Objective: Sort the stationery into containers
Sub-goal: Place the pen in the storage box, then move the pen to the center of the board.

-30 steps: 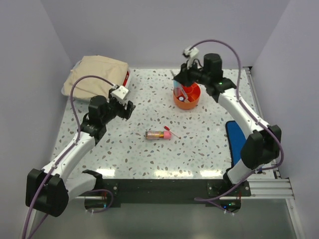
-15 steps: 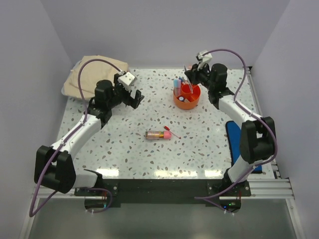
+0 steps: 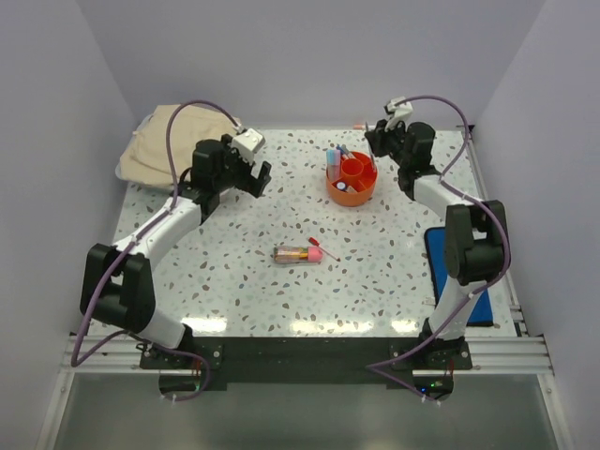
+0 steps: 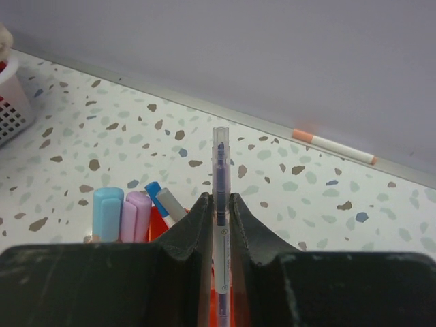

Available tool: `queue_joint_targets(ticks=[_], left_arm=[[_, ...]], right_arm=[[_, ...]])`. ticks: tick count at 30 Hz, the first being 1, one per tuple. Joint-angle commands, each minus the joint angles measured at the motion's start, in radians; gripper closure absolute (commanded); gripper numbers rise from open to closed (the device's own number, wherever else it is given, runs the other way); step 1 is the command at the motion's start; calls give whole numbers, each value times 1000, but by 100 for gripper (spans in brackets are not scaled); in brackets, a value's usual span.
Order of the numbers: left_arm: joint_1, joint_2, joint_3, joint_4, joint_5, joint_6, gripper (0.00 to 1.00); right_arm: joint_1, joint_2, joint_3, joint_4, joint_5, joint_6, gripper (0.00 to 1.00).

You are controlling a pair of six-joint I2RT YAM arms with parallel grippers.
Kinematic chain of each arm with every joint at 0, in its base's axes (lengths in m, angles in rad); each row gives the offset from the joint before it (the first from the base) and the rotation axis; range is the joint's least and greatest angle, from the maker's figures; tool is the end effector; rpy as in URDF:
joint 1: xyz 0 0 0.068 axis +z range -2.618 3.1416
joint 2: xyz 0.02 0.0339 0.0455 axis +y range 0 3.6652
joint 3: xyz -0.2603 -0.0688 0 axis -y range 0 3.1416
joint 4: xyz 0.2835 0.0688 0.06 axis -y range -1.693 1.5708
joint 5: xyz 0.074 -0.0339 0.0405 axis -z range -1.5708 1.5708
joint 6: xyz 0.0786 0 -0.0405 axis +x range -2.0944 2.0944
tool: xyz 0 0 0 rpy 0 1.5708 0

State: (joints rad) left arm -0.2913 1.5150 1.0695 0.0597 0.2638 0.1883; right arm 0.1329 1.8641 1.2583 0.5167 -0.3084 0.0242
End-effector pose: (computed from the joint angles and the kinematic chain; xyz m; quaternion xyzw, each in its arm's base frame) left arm 0.4022 -0.1420 0.2490 0.2667 0.7814 -0.1375 0.5472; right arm 0.5031 0.0913 0.2373 -0.1431 0.7224 0.1653 0.6560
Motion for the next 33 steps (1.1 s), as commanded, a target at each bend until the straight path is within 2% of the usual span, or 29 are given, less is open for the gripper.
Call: queue_joint_targets(ticks=[1,7,9,10,13,20,23,25,27,28,29,31,32,33], left_arm=[[7,25,90,8,-21,36,0],[7,74,132,17,-29,39,0],[6,86,138,22,-29,39,0],[6,88,141,23,-29,37,0],[7,93,142,32,-34,37,0],[6,71,116,87,-31,10,0],[7,41,95,106,-23,-9,0],[7,19,61,120,-20,-10,0],[7,-19,21,135,-20,-9,0],[7,-35,9,135,-17,-9,0],[7,-62,0,129,-18,-7,0],[7,-107,-25,114,-32,-1,0],[7,-119,-32,91,-46,29,0],[7,-131,-49,82,-69,39,0]], right_arm=[[7,44,61,89,34,23,100],[5,66,61,85,38,26,100],[5,44,49,75,55,29,86],[5,31,47,66,64,36,72],[5,-35,43,8,84,28,61],[-1,-239,-8,-150,80,-15,57],[-1,-330,-43,-286,29,-20,56],[-1,-383,-72,-320,6,-10,56],[-1,-405,-94,-414,-58,-44,58],[2,-407,-91,-466,-184,-64,58],[7,-386,-68,-597,-281,-88,59],[58,-337,-44,-748,-465,-223,60],[83,-269,23,-988,-489,-309,60],[109,-226,48,-1083,-501,-454,60]])
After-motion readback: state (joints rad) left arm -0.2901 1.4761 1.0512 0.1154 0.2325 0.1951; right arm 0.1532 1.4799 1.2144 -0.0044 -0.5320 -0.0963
